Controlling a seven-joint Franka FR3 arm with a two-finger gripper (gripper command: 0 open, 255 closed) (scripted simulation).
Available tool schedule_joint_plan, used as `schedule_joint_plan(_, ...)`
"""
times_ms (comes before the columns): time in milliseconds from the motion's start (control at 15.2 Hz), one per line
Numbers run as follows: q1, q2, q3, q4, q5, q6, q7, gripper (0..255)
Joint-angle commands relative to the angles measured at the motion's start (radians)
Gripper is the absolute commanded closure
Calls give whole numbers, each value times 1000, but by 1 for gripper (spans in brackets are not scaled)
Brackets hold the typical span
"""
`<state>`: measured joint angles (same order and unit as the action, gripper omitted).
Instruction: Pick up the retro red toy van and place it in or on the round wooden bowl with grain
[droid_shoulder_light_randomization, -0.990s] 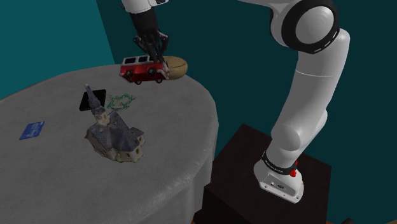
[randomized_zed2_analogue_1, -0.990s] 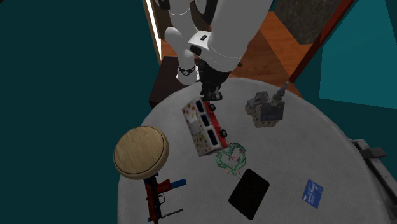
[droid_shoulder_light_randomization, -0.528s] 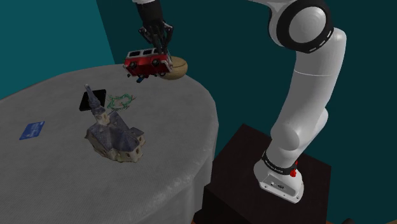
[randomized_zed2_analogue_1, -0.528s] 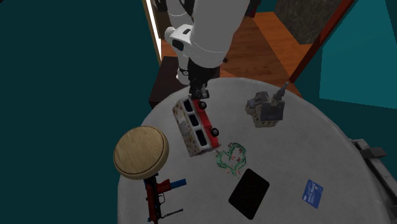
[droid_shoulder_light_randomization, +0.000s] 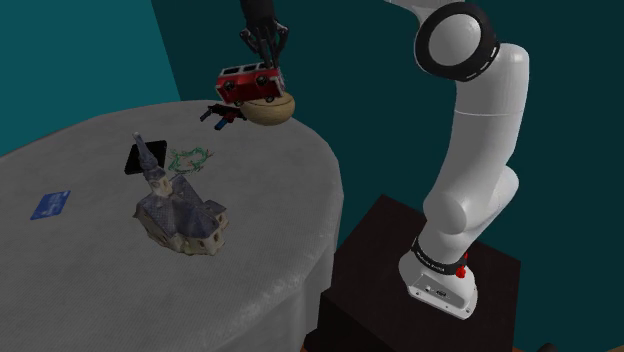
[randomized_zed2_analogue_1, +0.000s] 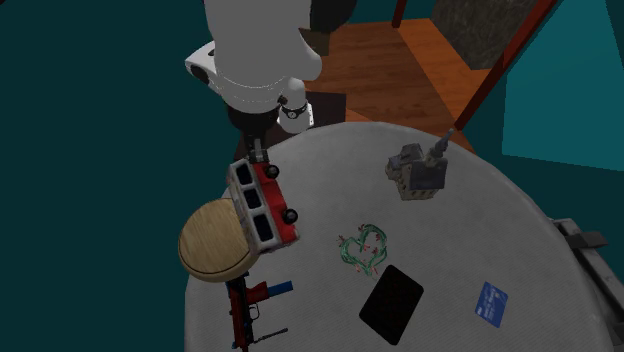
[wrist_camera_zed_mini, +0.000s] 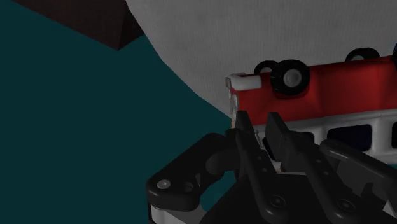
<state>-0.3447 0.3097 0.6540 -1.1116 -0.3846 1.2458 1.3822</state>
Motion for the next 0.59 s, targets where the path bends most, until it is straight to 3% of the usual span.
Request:
schedule_joint_plan(0,-15,26,-15,43,-19,-8,-45,255)
schedule_joint_plan(132,-17,78,-33,127,-53,-33,-96,255)
schedule_joint_plan(528,-78,12,-29,-55,-4,88,-82,255)
